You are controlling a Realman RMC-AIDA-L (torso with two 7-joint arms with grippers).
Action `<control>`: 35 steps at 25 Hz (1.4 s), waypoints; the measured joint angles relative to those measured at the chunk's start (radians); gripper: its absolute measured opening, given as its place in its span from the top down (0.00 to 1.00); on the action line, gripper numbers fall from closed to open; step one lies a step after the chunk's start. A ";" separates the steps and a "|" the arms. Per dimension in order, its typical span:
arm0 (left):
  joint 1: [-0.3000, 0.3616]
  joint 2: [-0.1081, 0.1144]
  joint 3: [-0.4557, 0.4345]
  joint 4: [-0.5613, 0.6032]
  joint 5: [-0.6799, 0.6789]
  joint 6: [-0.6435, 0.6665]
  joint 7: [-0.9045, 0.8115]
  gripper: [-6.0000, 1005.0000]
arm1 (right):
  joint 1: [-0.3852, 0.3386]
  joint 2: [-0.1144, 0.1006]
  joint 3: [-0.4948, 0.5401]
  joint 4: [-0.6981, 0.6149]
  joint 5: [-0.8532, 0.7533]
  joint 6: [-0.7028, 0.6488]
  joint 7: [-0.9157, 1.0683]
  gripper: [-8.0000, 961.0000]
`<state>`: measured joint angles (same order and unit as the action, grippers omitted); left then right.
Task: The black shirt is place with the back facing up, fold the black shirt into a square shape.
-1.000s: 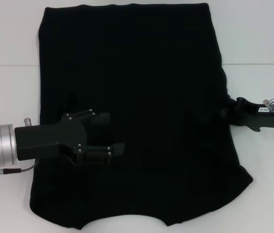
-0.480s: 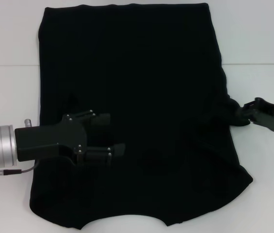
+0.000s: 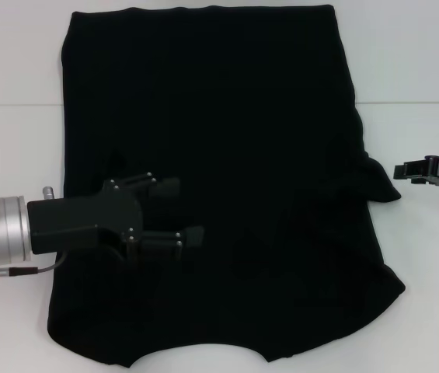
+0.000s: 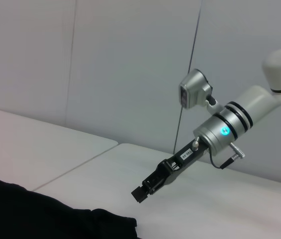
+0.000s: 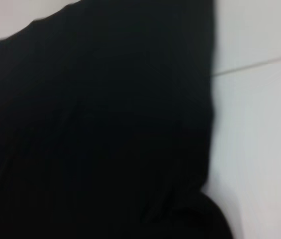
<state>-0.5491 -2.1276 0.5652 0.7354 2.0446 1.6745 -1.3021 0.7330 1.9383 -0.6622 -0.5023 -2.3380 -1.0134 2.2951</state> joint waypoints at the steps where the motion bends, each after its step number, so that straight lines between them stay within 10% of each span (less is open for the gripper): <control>1: 0.000 0.000 -0.001 0.000 -0.002 -0.001 0.000 0.07 | 0.002 0.000 -0.009 -0.009 -0.001 -0.012 -0.030 0.62; 15: 0.002 -0.008 -0.008 -0.014 -0.009 -0.045 -0.006 0.07 | 0.023 0.012 -0.143 -0.042 -0.012 0.018 -0.311 0.29; 35: 0.011 -0.011 -0.018 -0.053 -0.041 -0.101 -0.013 0.07 | 0.036 0.035 -0.333 -0.077 -0.013 0.048 -0.496 0.30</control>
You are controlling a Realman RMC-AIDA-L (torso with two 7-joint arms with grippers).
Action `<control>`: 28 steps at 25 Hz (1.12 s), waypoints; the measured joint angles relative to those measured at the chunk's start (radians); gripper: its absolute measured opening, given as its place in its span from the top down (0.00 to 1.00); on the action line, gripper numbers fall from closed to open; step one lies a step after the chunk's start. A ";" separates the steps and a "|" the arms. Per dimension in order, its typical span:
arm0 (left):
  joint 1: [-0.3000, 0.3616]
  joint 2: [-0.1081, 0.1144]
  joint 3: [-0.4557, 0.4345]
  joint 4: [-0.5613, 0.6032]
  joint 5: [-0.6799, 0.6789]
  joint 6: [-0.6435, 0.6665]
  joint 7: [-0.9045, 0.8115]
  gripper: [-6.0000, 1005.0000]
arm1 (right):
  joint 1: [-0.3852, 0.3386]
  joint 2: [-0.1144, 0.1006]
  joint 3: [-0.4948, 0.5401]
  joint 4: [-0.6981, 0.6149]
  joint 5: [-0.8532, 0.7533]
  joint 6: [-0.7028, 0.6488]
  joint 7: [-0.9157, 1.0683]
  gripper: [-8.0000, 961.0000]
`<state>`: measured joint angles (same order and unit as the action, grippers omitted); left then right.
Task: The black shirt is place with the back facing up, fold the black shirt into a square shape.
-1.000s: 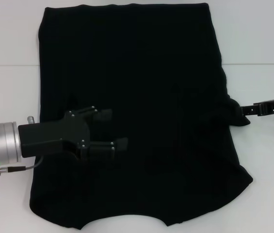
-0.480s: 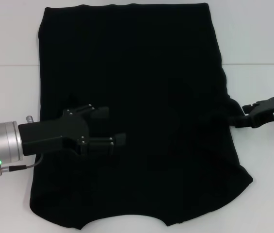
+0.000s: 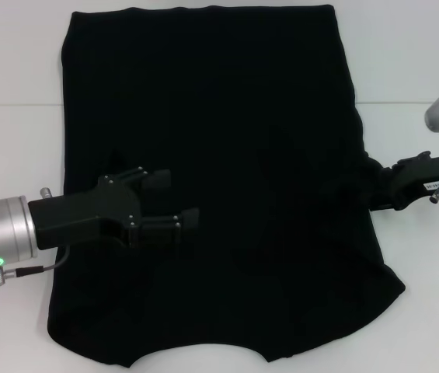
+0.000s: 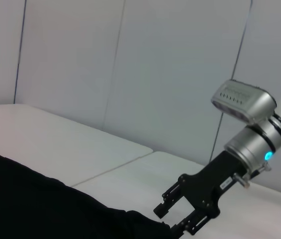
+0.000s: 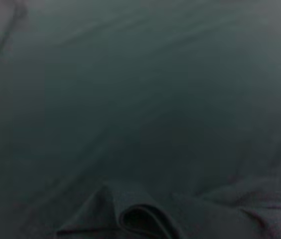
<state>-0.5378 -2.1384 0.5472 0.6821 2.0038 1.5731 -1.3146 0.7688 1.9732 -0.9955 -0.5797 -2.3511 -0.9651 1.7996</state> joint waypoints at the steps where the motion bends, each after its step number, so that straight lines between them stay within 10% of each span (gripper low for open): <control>1: 0.000 0.000 -0.004 -0.004 -0.003 0.000 0.000 0.07 | 0.002 0.003 -0.013 0.002 -0.005 0.014 0.002 0.30; 5: 0.002 0.000 -0.019 -0.013 -0.007 -0.001 0.000 0.07 | 0.011 0.031 -0.024 0.004 -0.071 0.071 0.008 0.30; 10: 0.007 0.000 -0.020 -0.014 -0.007 -0.002 0.000 0.07 | 0.020 0.057 -0.024 -0.001 -0.113 0.105 0.004 0.55; 28: 0.003 0.003 -0.021 -0.011 -0.007 -0.013 0.000 0.07 | 0.046 0.054 -0.022 -0.031 -0.115 0.094 0.038 0.98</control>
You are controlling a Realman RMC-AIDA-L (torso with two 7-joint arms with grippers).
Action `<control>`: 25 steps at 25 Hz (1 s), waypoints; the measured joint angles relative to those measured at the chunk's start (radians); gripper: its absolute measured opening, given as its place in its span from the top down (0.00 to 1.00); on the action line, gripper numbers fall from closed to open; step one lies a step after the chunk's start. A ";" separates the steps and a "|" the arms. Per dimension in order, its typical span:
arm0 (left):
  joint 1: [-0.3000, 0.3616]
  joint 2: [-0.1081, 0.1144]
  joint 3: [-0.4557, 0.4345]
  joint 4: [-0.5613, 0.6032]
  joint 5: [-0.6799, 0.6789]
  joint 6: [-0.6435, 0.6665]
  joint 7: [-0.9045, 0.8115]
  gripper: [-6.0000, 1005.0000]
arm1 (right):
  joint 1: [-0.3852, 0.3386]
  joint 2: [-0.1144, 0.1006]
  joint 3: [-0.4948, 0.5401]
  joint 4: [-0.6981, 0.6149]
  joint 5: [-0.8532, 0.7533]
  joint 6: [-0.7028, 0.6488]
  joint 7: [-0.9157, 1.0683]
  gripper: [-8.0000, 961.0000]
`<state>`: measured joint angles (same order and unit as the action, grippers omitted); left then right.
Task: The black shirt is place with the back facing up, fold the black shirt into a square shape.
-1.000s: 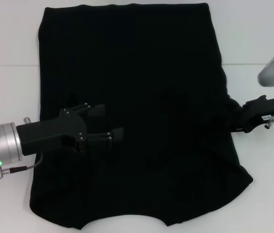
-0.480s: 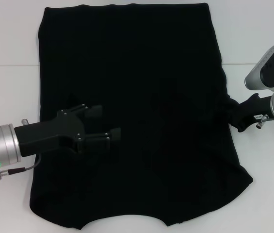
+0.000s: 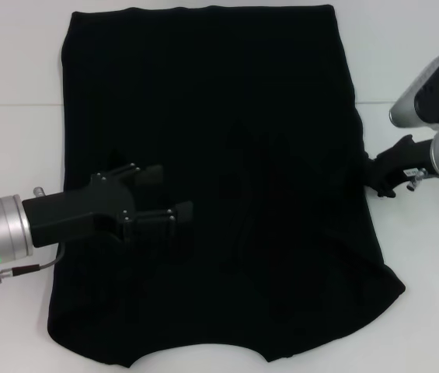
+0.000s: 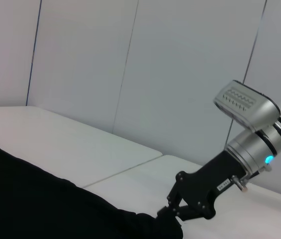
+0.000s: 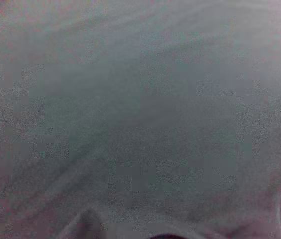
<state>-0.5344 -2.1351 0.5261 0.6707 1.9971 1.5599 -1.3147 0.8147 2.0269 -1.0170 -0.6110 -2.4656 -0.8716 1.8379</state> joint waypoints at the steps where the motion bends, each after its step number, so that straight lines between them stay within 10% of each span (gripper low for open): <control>1: 0.000 0.000 0.000 0.000 0.000 -0.002 0.000 0.07 | 0.006 -0.001 -0.001 0.000 0.000 0.000 0.006 0.98; 25: 0.005 -0.002 0.000 -0.002 0.000 -0.025 -0.002 0.07 | 0.145 0.048 -0.013 0.048 -0.122 0.042 0.210 0.93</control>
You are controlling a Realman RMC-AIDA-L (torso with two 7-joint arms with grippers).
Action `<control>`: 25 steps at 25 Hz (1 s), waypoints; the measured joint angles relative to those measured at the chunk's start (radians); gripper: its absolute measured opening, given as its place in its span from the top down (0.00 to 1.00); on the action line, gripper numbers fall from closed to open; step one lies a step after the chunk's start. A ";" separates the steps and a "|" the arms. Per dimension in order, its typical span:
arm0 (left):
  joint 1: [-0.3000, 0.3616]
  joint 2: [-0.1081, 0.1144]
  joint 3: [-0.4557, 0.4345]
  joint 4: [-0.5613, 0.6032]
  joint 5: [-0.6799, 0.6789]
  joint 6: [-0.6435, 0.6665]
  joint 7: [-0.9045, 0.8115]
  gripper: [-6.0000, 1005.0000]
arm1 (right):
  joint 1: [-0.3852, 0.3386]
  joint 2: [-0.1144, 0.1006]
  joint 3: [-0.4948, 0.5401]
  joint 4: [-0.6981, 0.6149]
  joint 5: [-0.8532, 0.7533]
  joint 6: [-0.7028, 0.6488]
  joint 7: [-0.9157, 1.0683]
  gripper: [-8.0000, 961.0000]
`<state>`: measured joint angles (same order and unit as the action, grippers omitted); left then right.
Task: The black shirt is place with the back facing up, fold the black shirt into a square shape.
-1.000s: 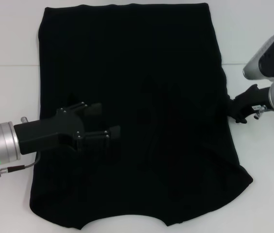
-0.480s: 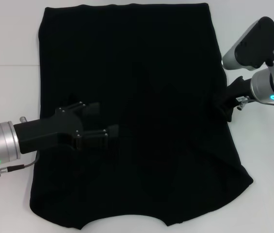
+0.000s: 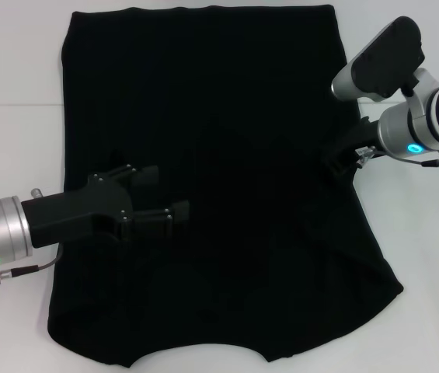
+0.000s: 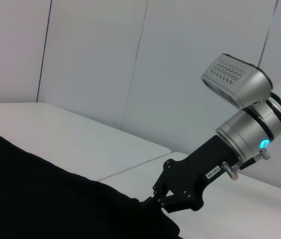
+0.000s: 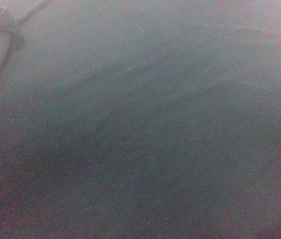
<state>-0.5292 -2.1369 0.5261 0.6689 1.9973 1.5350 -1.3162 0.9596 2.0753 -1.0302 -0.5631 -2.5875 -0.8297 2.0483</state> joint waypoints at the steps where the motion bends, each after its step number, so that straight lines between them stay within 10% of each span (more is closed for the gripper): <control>1: 0.000 0.000 0.000 0.000 0.000 0.000 0.000 0.07 | 0.002 0.002 -0.011 0.006 -0.001 0.012 0.013 0.92; 11: 0.002 0.000 0.000 0.000 0.006 -0.002 0.000 0.07 | 0.012 0.018 -0.087 -0.001 -0.048 0.044 0.168 0.86; 25: 0.005 -0.001 0.000 -0.002 0.009 -0.015 0.003 0.07 | -0.001 0.009 -0.080 -0.073 0.014 -0.031 0.234 0.49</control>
<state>-0.5244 -2.1382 0.5260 0.6667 2.0065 1.5201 -1.3128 0.9583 2.0847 -1.1105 -0.6357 -2.5731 -0.8612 2.2824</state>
